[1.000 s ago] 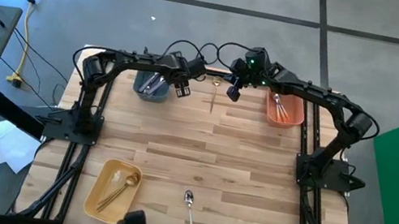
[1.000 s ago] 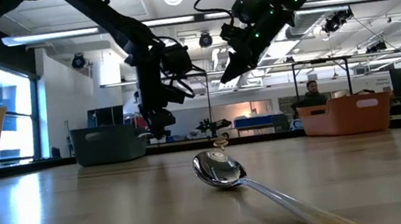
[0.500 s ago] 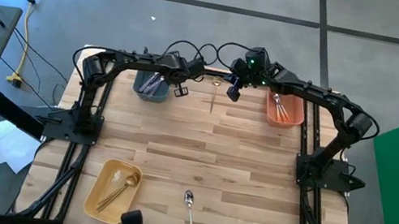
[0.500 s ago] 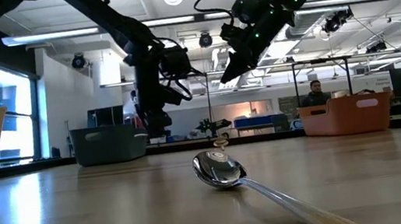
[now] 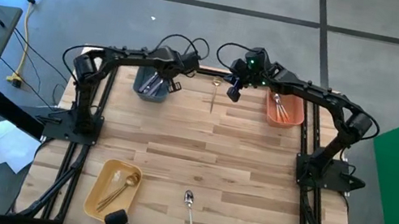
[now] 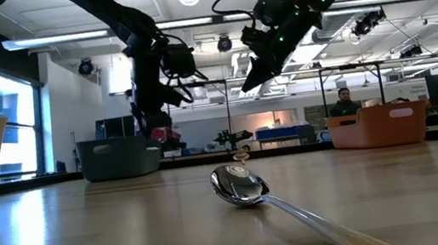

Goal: Sort silverware by color (type)
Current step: Put the gold spoon into the yellow bin

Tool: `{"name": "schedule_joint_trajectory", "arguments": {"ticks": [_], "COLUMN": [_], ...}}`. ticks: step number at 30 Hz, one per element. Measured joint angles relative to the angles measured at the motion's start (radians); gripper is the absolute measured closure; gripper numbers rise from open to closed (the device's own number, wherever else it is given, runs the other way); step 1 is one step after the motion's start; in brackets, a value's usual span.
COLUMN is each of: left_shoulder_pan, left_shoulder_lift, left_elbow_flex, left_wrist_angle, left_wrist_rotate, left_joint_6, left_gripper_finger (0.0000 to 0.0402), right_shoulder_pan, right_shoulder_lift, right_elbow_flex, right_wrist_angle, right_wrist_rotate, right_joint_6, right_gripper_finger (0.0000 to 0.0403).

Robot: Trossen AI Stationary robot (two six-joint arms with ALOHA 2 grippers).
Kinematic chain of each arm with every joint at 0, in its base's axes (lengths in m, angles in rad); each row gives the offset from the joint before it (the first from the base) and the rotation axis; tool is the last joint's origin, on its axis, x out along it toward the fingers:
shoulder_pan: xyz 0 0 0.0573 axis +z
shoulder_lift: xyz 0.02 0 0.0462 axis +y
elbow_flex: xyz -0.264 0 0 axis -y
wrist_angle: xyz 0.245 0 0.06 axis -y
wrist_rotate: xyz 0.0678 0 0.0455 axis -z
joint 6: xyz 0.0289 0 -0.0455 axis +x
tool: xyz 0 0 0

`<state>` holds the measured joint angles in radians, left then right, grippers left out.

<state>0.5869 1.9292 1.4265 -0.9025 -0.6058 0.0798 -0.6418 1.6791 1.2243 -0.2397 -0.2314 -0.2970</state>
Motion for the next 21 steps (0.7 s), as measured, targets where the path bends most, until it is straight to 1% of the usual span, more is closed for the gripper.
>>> {"name": "schedule_joint_trajectory", "arguments": {"ticks": [2, 5, 7, 12, 16, 21], "left_shoulder_pan": [0.012, 0.023, 0.03, 0.069, 0.094, 0.108], "left_shoulder_lift": [-0.023, -0.054, -0.057, -0.054, -0.053, -0.053], "left_elbow_flex": [-0.001, -0.017, -0.035, -0.1, -0.132, -0.138], "left_wrist_angle": [-0.031, -0.006, 0.008, 0.065, 0.096, 0.117], "left_wrist_rotate": [0.1, 0.277, 0.326, 0.35, 0.349, 0.304], "left_joint_6": [-0.025, -0.035, -0.035, -0.046, -0.069, -0.069], "left_gripper_finger": [0.0401, 0.0401, 0.0401, 0.0401, 0.0401, 0.0401], "right_shoulder_pan": [0.0, 0.0, 0.0, 0.0, 0.0, 0.0], "right_shoulder_lift": [0.0, 0.0, 0.0, -0.001, -0.001, -0.001], "right_elbow_flex": [0.0, 0.0, 0.0, 0.0, 0.0, 0.0], "right_wrist_angle": [-0.006, -0.007, -0.007, -0.008, -0.008, -0.008], "right_wrist_rotate": [0.0, 0.0, 0.0, 0.0, 0.0, 0.0], "right_joint_6": [0.0, -0.002, -0.014, -0.019, -0.019, -0.018], "right_gripper_finger": [0.0401, 0.0401, 0.0401, 0.0401, 0.0401, 0.0401]}}
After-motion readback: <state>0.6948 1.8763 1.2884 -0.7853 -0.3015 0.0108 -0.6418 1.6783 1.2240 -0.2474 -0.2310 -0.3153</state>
